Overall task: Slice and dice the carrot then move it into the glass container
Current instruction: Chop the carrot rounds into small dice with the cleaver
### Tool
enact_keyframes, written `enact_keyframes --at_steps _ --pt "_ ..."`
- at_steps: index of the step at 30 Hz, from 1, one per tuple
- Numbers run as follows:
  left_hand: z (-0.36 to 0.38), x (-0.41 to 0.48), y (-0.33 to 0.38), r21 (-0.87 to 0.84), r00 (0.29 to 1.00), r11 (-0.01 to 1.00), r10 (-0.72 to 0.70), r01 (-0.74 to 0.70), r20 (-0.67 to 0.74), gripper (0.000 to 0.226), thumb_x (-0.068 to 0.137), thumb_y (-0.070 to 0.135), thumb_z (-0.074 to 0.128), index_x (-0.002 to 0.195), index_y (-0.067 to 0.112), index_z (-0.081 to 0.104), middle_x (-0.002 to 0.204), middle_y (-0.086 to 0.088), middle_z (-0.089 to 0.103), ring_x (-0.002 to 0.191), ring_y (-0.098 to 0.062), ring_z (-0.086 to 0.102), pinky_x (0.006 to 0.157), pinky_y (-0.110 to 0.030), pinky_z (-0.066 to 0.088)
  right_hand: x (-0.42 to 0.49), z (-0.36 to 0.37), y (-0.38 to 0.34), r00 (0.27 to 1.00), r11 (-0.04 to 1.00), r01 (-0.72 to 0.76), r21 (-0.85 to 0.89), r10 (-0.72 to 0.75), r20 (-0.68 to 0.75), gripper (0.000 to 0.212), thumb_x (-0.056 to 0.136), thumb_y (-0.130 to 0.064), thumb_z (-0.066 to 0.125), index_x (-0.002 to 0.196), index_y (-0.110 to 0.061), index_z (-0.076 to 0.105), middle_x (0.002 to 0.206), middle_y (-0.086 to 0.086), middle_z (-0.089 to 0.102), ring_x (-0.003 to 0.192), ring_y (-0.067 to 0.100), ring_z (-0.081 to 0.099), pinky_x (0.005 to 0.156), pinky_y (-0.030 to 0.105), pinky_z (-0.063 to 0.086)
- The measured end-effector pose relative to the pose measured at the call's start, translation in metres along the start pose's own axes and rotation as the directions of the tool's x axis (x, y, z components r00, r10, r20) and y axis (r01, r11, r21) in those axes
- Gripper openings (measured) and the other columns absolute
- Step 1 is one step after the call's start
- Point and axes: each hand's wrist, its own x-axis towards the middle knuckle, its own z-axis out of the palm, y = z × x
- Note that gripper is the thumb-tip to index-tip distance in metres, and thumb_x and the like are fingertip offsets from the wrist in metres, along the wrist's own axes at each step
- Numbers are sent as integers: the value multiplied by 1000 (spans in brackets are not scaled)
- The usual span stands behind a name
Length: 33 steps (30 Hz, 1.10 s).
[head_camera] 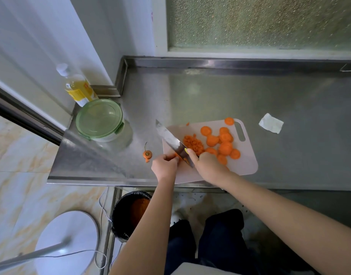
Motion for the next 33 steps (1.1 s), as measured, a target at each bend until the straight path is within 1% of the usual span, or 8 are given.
enact_keyframes --at_steps 4,8,14,17,21,24,26,33 --pt "0 1 1 5 1000 1000 -7 7 6 14 80 13 69 94 11 73 95 -5 71 84 -13 58 74 -20 40 0 -1 -3 998 1000 9 19 -10 61 51 99 -50 30 76 -8 49 66 1 42 75 24 48 57 19 33" --pt "-1 0 1 -21 1000 1000 -19 19 12 14 80 14 71 93 11 73 94 -6 72 90 -16 64 73 -20 41 3 6 -8 997 997 -7 -74 12 81 59 101 -48 24 115 -3 59 65 0 42 55 14 40 46 22 27" --pt "-2 1 2 -17 997 997 -69 70 20 15 81 17 71 96 15 73 91 -1 69 85 -13 58 69 -21 39 4 11 -10 992 992 -120 32 118 47 47 104 -25 30 142 3 31 89 9 55 68 14 50 51 24 30" --pt "-3 1 2 -27 997 997 -78 79 19 15 81 18 72 95 15 73 92 -2 69 86 -14 60 70 -21 41 4 15 -13 995 995 -91 -32 92 44 68 98 -1 34 150 -8 -10 116 17 55 93 24 60 45 26 27" --pt "-3 1 2 -36 997 997 -69 70 20 14 79 17 73 93 16 74 91 -1 71 89 -15 63 73 -22 45 7 17 -7 987 987 -159 28 158 23 58 103 -11 28 152 -13 -4 117 14 57 92 26 61 43 27 25" --pt "-3 0 2 -20 999 998 -53 53 12 13 78 18 73 91 17 74 91 -2 72 90 -17 64 81 -25 50 8 22 -1 997 995 -69 75 71 -18 49 103 -39 28 113 0 56 92 18 64 84 31 62 53 29 34" --pt "-2 -1 1 -4 999 999 -32 32 7 11 79 17 72 90 18 73 89 -1 72 89 -15 65 82 -24 49 9 21 3 999 1000 8 -27 -9 -36 61 100 -50 26 68 -5 51 68 14 58 71 32 60 53 32 38" --pt "-1 -1 1 30 1000 999 13 -13 4 16 78 11 71 93 17 71 90 -2 71 89 -16 64 89 -28 49 12 9 14 999 981 -25 191 28 -15 65 99 -54 25 54 -11 45 57 5 50 61 24 48 53 31 30"
